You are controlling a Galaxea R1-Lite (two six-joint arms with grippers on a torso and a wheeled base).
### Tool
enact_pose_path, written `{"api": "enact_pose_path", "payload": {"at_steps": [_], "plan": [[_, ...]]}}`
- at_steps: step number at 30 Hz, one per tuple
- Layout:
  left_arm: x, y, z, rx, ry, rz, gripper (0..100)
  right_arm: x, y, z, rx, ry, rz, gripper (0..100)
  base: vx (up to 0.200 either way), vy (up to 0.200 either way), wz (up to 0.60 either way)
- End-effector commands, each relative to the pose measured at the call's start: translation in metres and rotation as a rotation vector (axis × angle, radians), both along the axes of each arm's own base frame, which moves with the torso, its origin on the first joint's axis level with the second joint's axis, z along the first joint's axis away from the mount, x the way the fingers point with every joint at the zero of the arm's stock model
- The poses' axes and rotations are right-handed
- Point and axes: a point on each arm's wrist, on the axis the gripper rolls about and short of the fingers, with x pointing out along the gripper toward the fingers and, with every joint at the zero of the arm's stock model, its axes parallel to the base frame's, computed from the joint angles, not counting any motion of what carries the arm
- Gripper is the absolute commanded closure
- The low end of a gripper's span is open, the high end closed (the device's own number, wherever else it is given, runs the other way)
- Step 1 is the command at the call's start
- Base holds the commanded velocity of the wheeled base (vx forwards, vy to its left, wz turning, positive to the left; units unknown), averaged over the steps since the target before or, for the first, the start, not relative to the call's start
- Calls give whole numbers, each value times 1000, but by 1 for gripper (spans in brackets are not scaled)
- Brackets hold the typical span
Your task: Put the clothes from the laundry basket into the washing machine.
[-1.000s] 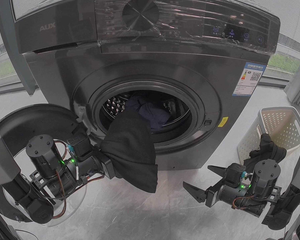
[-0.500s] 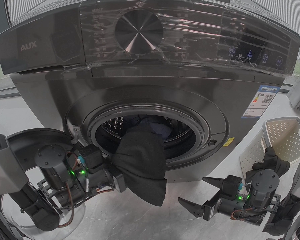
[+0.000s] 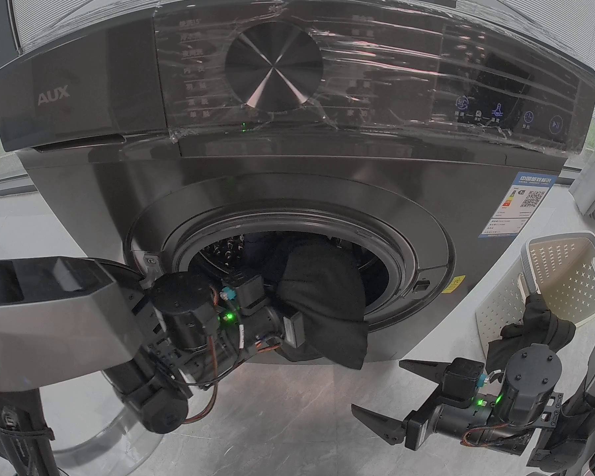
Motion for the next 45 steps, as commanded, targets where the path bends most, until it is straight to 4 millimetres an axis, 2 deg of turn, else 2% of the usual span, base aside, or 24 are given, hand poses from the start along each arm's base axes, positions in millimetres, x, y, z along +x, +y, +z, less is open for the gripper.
{"api": "enact_pose_path", "payload": {"at_steps": [1,5,11,18,20,21,23,30,34,35,40,45], "plan": [[40,-24,-30,-34,0,80,100,-2,-2,6,19,-17,-2,0,0,0,0],[65,-33,-28,-106,-33,108,100,-1,-3,5,16,-14,-5,0,0,0,0],[105,-32,-32,-143,-73,168,100,-3,-2,5,12,-11,2,0,0,0,0],[134,-32,-23,-153,-83,222,100,-5,-1,4,8,-8,12,0,0,0,0],[135,-31,-21,-155,-88,224,100,-5,-1,4,8,-8,12,0,0,0,0],[153,-28,-16,-169,-100,289,100,-5,-1,3,5,-6,12,0,0,0,0],[167,-26,-12,-186,-114,343,100,-6,-2,1,-4,3,15,0,0,0,0],[177,-29,-6,-217,-144,371,100,-7,-2,0,-8,7,21,0,0,0,0],[179,-24,-4,-223,-151,384,100,-8,-2,-1,-13,11,22,0,0,0,0],[180,-22,-2,-223,-151,388,0,-8,-2,-1,-13,11,21,0,0,0,0],[178,-21,-5,-219,-134,388,0,-8,-3,-2,-17,14,21,0,0,0,0],[153,-17,-6,-161,-55,367,0,-8,-3,-2,-17,14,19,0,0,0,0]]}}
